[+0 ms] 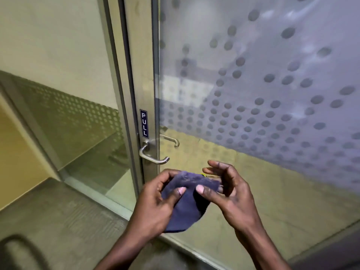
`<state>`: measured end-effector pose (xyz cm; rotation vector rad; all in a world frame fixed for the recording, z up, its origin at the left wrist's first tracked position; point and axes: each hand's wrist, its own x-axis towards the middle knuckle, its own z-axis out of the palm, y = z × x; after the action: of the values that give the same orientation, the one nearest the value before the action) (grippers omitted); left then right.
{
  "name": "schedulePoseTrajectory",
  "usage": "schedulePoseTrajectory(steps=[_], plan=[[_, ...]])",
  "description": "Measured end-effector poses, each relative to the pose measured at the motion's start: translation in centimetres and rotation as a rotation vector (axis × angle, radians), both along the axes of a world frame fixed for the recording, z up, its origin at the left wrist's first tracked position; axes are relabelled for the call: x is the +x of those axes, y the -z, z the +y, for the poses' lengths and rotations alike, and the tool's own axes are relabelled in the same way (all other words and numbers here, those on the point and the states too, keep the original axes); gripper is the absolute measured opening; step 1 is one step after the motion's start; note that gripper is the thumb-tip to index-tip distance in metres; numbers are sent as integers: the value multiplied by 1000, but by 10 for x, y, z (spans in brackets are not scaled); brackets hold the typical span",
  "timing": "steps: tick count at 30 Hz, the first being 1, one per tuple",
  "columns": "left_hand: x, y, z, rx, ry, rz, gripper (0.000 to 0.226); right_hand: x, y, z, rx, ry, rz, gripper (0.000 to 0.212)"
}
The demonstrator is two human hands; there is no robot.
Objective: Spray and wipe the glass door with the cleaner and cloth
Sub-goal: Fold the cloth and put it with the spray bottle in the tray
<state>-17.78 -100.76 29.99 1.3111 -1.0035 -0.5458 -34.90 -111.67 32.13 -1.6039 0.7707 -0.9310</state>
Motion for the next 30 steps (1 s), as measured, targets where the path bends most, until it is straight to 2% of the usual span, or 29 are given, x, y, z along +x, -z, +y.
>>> schedulePoseTrajectory(steps=[5,9,15,19,25,30], plan=[[-24,12,44,68,-52,-145,34,-14,-2,17,-184,-224,162,67],[-35,18,80,72,-190,-275,30,-10,-2,38,-231,-347,286,44],[-31,32,128,98,-326,-258,27,12,6,65,-377,-447,351,23],[-28,49,154,112,-467,-125,40,31,8,87,-428,-506,353,21],[-14,79,216,213,-626,-196,36,61,5,127,-402,-563,252,23],[1,100,288,398,-727,-188,35,95,1,182,-366,-630,194,23]])
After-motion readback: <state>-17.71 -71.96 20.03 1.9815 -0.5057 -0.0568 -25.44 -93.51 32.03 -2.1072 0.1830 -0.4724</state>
